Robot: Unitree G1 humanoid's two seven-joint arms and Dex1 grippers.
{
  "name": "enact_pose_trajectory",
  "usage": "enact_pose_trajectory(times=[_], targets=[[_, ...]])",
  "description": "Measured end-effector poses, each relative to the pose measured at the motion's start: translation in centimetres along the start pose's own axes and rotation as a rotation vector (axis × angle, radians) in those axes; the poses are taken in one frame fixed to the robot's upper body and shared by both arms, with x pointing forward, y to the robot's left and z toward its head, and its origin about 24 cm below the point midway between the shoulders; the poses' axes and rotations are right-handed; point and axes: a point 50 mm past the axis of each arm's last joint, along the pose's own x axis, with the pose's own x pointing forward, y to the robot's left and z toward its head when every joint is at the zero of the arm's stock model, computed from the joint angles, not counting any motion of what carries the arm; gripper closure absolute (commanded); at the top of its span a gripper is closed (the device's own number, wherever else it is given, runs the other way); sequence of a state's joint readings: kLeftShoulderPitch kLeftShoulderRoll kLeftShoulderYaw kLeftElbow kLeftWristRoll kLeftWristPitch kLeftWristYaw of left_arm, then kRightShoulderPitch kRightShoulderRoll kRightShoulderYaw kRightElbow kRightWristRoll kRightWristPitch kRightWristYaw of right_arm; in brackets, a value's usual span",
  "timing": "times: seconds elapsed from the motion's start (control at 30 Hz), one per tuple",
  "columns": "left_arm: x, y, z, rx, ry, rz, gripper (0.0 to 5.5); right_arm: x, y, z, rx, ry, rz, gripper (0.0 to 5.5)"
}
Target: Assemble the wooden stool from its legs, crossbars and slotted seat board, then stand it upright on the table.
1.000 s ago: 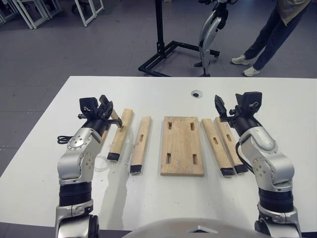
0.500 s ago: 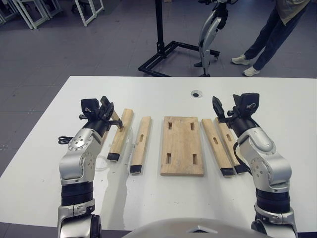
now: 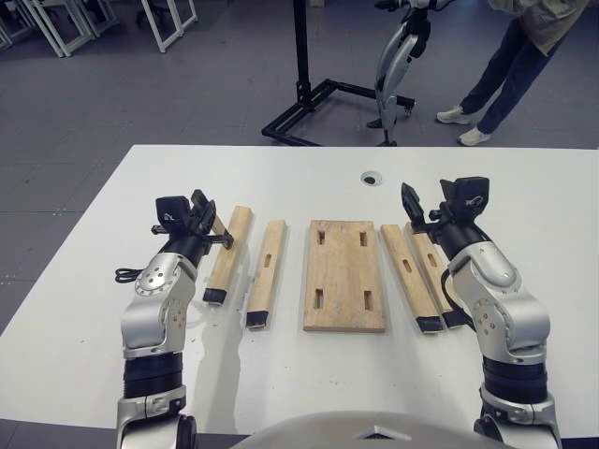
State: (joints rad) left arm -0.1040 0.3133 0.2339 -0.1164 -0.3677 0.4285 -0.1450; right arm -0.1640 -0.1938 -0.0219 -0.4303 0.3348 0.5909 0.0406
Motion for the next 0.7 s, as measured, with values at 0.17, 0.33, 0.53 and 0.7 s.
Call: enact_pose_trajectory(times=[0.17,0.33,0.53,0.7], targets=[[0.0,-1.4,0.1,-0.002,0.007,-0.046,5.08,-0.1,0.1,-0.2,0.008,0.006,0.0,1.53],[0.3,-1.9,1.2,0.004,-0.011,-0.067,5.08,-0.1,0.1,-0.3,0.004,0.009,0.001,1.53],[0.3,-0.9,1.1,0.033,0.012,-0.085,5.08,-0.1,0.0,-0.3,0.002,0.008,0.001,1.53],[0.3,-0.6,0.9,0.039,0.029,-0.105,5.08,-0.1,0.0,-0.3,0.002,0.007,0.005,1.53]])
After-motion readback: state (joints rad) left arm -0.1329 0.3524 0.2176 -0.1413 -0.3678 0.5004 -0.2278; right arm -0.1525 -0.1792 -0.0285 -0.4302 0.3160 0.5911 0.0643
